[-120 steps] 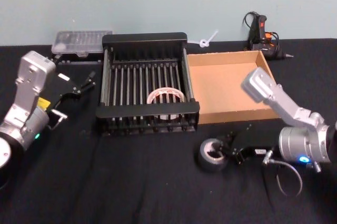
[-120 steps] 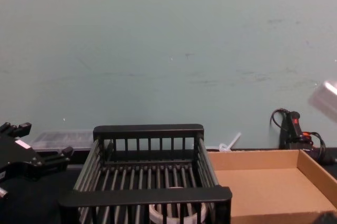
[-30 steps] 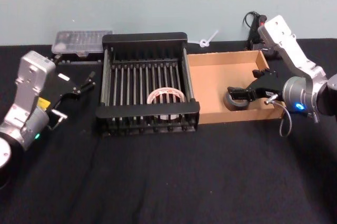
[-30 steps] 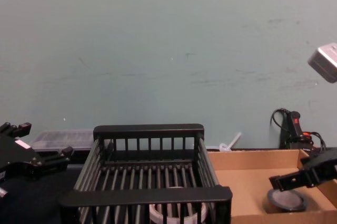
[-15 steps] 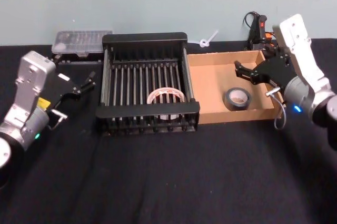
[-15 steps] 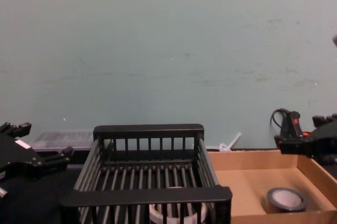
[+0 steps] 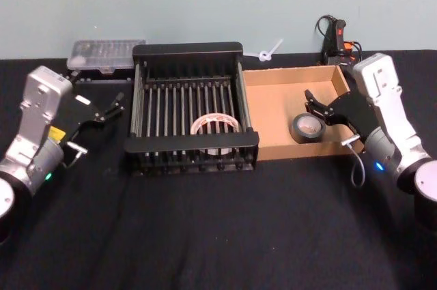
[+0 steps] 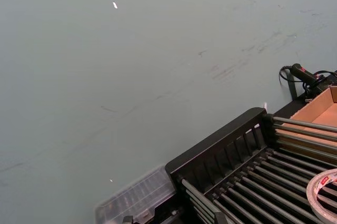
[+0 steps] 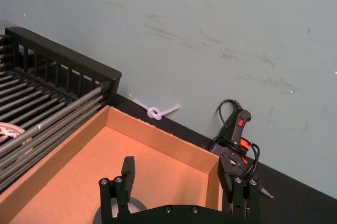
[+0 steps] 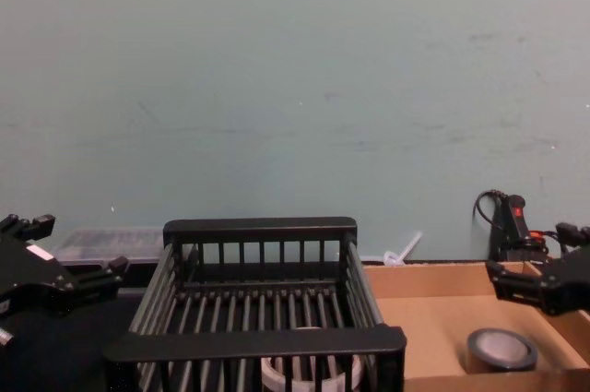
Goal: Pick up the white tape and place it into the black box , Pick up the silver tape and place it into the brown box.
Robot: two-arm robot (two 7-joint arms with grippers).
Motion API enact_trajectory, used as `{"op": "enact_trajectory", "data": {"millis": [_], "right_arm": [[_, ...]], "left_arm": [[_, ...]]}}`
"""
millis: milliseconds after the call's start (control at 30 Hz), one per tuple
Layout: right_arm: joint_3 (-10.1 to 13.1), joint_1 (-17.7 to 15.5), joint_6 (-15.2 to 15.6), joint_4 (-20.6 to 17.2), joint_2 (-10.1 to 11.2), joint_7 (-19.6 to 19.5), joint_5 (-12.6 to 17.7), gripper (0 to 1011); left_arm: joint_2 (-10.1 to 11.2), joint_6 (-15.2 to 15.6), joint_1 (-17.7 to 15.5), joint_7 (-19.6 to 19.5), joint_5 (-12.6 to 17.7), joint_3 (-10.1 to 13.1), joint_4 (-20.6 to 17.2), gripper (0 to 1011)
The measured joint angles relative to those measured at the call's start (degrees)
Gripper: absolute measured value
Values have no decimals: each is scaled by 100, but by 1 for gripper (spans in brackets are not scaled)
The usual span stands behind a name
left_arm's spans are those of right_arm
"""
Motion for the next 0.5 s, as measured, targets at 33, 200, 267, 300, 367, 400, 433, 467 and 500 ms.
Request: {"op": "enact_trajectory", "data": {"millis": [33, 200, 267, 300, 367, 400, 433, 467, 500], "right_arm": [[10, -13, -11, 8, -6, -2, -9, 1002], [54, -50, -58, 33, -29, -11, -46, 1002], [51, -50, -58, 32, -28, -11, -45, 1002], [51, -50, -58, 32, -28, -11, -45, 1002], [47, -48, -57, 30, -26, -11, -44, 1002], [45, -46, -56, 29, -26, -11, -43, 1002], [44, -45, -55, 28, -25, -11, -43, 1002], [43, -44, -54, 27, -25, -11, -42, 1002], [42, -43, -53, 27, -25, -11, -42, 1002]], "left_arm": [[0, 0, 0, 0, 0, 0, 0, 1001], [0, 0, 0, 0, 0, 0, 0, 1001], [0, 0, 0, 0, 0, 0, 0, 1001], [0, 0, 0, 0, 0, 0, 0, 1001], [0, 0, 0, 0, 0, 0, 0, 1002], [0, 0, 0, 0, 0, 0, 0, 1001], [0, 0, 0, 0, 0, 0, 0, 1001], [0, 0, 0, 0, 0, 0, 0, 1001], [0, 0, 0, 0, 0, 0, 0, 1002]]}}
